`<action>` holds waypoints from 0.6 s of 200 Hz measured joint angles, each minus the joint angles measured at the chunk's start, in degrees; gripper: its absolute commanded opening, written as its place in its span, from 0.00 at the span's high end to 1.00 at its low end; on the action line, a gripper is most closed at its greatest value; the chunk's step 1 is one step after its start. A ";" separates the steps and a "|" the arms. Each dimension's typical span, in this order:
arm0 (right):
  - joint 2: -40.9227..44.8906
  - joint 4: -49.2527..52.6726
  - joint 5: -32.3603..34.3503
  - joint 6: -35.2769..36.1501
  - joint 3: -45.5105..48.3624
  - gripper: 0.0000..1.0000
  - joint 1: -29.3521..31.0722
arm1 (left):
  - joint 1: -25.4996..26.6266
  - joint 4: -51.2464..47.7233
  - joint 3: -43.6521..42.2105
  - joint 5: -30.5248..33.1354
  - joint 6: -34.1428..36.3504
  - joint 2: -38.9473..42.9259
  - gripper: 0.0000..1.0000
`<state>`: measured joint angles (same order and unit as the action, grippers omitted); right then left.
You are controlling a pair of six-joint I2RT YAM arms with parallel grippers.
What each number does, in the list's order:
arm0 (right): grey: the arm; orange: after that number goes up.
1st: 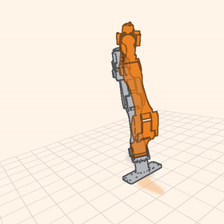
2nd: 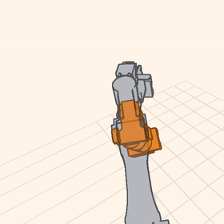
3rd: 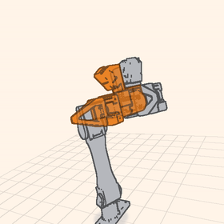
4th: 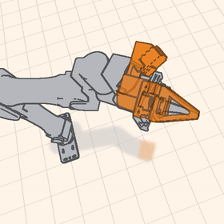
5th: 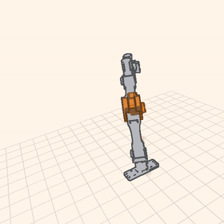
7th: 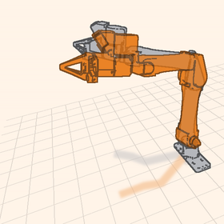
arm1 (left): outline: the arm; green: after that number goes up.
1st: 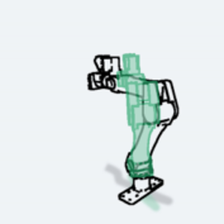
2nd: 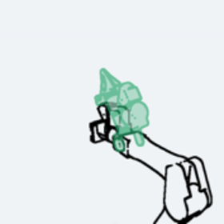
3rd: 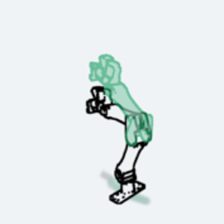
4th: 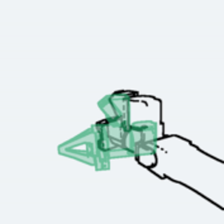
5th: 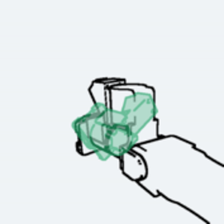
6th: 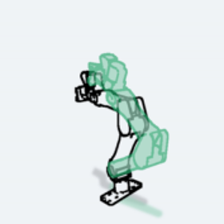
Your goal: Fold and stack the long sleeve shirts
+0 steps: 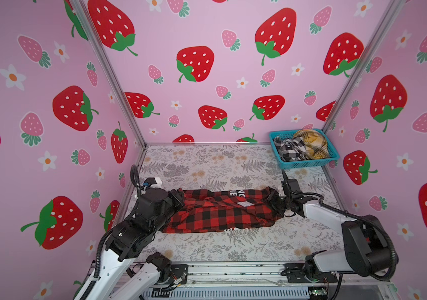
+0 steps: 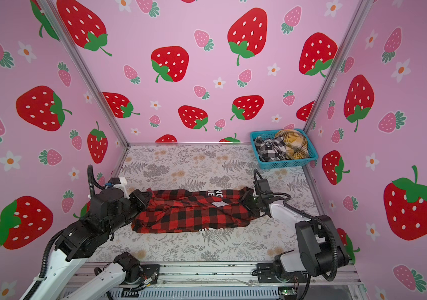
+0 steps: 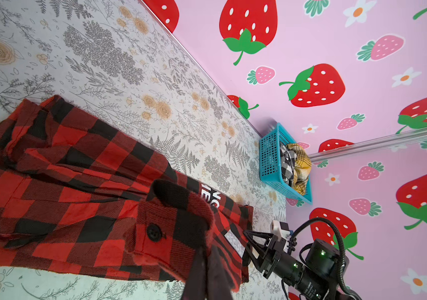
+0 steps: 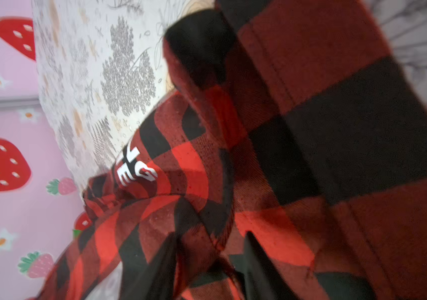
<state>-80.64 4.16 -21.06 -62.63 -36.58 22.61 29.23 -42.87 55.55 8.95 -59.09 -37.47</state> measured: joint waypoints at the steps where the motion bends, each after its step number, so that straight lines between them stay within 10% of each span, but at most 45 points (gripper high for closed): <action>1: -0.02 0.00 -0.02 -0.26 0.00 0.79 0.00 | 0.00 -0.11 -0.07 0.00 0.00 0.07 1.00; 64: 0.96 2.01 1.07 2.67 0.26 1.00 0.00 | -0.04 -9.64 -7.41 2.56 -6.25 3.67 1.00; 120: 0.44 3.69 1.03 4.66 0.07 1.00 0.00 | -10.08 -6.73 -7.61 0.55 -5.57 -15.96 1.00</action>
<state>-80.20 7.86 -20.03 -57.98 -36.51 22.61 19.16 -49.60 47.94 9.50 -64.66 -53.43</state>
